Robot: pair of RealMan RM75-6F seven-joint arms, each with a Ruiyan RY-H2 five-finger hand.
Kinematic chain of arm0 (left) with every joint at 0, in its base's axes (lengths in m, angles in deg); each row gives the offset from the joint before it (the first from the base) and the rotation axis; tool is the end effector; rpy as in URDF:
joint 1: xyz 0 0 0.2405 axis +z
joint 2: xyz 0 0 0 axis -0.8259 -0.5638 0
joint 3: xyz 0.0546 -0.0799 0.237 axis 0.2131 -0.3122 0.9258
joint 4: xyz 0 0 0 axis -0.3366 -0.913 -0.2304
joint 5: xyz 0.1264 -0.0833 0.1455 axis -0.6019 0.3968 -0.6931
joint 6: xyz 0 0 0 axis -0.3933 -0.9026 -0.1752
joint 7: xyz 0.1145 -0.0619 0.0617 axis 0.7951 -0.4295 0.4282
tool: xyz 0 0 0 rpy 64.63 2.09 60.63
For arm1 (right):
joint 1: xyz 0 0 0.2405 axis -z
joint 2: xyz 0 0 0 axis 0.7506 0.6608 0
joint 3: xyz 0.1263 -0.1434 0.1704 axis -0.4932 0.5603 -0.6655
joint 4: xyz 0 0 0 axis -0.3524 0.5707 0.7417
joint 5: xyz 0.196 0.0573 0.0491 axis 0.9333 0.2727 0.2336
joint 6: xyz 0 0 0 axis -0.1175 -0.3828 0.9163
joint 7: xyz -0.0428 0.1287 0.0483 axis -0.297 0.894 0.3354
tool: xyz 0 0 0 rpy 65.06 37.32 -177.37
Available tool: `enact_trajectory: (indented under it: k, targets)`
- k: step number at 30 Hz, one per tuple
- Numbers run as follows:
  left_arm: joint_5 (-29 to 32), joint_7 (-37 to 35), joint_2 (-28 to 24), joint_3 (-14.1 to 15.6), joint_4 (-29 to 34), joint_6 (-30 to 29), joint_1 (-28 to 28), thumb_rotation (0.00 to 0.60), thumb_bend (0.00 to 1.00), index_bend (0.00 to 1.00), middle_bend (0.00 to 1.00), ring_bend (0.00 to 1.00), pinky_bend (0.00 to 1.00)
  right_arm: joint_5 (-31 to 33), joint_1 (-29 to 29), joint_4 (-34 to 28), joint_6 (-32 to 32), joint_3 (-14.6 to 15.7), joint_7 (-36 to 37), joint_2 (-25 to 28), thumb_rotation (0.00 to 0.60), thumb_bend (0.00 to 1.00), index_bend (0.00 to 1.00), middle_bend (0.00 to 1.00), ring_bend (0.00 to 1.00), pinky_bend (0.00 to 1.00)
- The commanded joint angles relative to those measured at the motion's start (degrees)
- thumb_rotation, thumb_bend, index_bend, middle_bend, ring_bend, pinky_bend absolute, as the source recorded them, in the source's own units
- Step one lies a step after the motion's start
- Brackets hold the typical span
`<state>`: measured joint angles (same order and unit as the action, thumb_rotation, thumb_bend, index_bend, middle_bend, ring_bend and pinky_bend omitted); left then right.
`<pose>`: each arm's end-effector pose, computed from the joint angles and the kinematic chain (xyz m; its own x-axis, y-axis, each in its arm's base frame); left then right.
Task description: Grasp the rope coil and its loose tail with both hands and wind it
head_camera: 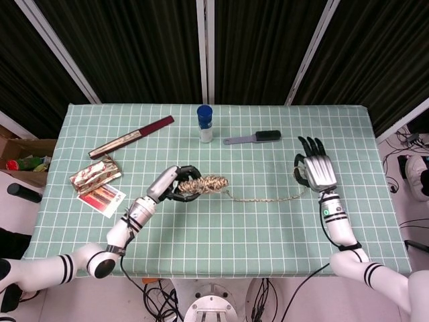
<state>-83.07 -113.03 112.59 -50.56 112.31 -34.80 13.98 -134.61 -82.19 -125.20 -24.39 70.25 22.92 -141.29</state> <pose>-0.1062 0.3314 -0.0209 -0.3514 0.5555 0.7536 0.8223 -0.2016 0.5321 -0.2386 -0.3660 0.0243 0.3978 -0.0407 0.9165 -0.9037 -0.1900 0.3838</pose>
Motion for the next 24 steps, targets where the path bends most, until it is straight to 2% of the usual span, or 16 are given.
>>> enact_trajectory:
  k: [1, 6, 12, 18, 24]
  targets:
    - [0.5, 5.8, 0.9, 0.0, 1.1, 1.1, -1.7, 0.600, 0.45, 0.76, 0.81, 0.72, 0.83, 4.8, -2.4, -14.9, -0.5, -5.5, -6.6, 5.8, 0.600, 0.48, 0.96, 0.09, 0.00, 0.00]
    - [3.1, 15.7, 3.8, -0.9, 1.2, 0.5, -3.5, 0.600, 0.45, 0.76, 0.81, 0.72, 0.82, 12.4, -6.0, -27.0, -0.4, -11.9, -16.3, 9.7, 0.600, 0.48, 0.96, 0.10, 0.00, 0.00]
    - [7.3, 23.2, 8.1, -3.7, 1.7, 0.3, -6.1, 0.600, 0.45, 0.76, 0.81, 0.72, 0.82, 23.9, -12.4, -35.5, 1.5, -17.9, -29.9, 11.7, 0.600, 0.48, 0.96, 0.10, 0.00, 0.00]
    - [14.5, 29.0, 13.2, -7.5, -0.5, 0.4, -9.2, 0.600, 0.45, 0.76, 0.81, 0.72, 0.82, 32.0, -19.5, -39.2, 3.9, -21.2, -37.9, 11.3, 0.600, 0.48, 0.97, 0.11, 0.00, 0.00]
    - [24.7, 35.6, 18.8, -12.7, -6.5, -1.6, -12.3, 0.600, 0.45, 0.76, 0.81, 0.72, 0.82, 34.9, -23.4, -42.3, 6.6, -22.5, -38.7, 10.5, 0.600, 0.48, 0.97, 0.12, 0.00, 0.00]
